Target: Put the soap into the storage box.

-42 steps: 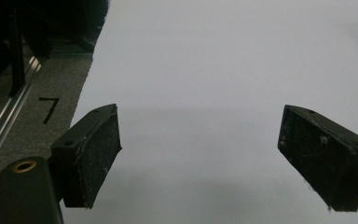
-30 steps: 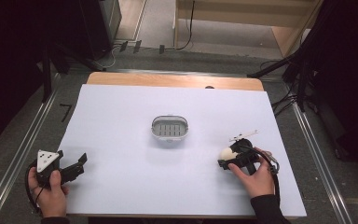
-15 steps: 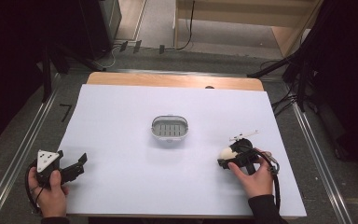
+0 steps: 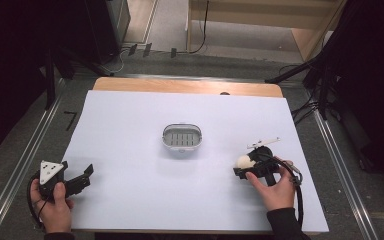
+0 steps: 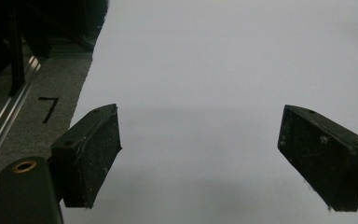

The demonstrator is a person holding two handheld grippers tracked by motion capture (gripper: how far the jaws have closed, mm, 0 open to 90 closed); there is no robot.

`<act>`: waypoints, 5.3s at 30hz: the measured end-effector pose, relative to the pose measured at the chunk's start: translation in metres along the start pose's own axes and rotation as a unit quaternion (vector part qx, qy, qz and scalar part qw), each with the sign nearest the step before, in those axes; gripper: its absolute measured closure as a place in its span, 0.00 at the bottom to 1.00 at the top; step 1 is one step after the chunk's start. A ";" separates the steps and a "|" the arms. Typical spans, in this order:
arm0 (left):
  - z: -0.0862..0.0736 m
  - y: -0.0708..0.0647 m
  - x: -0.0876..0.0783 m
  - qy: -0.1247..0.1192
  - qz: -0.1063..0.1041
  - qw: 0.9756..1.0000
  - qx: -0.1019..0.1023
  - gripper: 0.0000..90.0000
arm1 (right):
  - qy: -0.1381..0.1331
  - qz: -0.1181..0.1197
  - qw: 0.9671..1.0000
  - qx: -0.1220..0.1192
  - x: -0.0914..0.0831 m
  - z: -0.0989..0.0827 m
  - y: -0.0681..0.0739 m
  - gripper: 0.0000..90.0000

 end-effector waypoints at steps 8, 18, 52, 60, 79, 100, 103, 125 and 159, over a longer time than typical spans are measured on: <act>0.000 0.000 0.000 0.001 0.000 1.000 0.001 0.15 | -0.003 -0.001 1.000 -0.005 -0.003 0.006 0.004 0.27; 0.000 0.000 0.000 0.001 0.000 1.000 0.001 0.15 | -0.009 -0.004 1.000 -0.014 -0.006 0.014 0.010 0.27; 0.000 0.000 0.000 0.001 0.000 1.000 0.001 0.16 | -0.014 0.011 0.999 -0.037 -0.006 0.044 0.034 0.27; 0.000 0.000 0.000 0.001 -0.001 1.000 0.001 0.16 | -0.011 0.013 0.999 -0.044 -0.004 0.051 0.042 0.27; 0.000 0.000 0.000 0.000 -0.002 1.000 0.001 0.16 | -0.010 0.020 0.998 -0.064 -0.004 0.076 0.064 0.27; 0.000 -0.001 0.000 0.001 -0.002 1.000 0.002 0.16 | -0.012 0.031 0.996 -0.082 -0.002 0.100 0.088 0.27; 0.000 -0.001 0.000 0.002 -0.001 1.000 0.003 0.16 | -0.013 0.032 0.996 -0.088 -0.001 0.105 0.093 0.27; 0.000 -0.001 0.001 0.000 0.000 1.000 0.007 0.16 | 0.004 0.039 0.995 -0.093 0.019 0.132 0.114 0.27; 0.000 -0.003 0.001 0.003 0.001 1.000 0.015 0.16 | 0.013 0.034 0.995 -0.093 0.036 0.157 0.127 0.27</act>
Point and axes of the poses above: each handheld gripper's, and its own axes: x roughly forward along the jaws, z roughly out of its top, y roughly to its left, the point moved 8 cm from there along x, roughly forward along the jaws, and after that the axes turned 7 degrees about y, right-handed, at the moved point
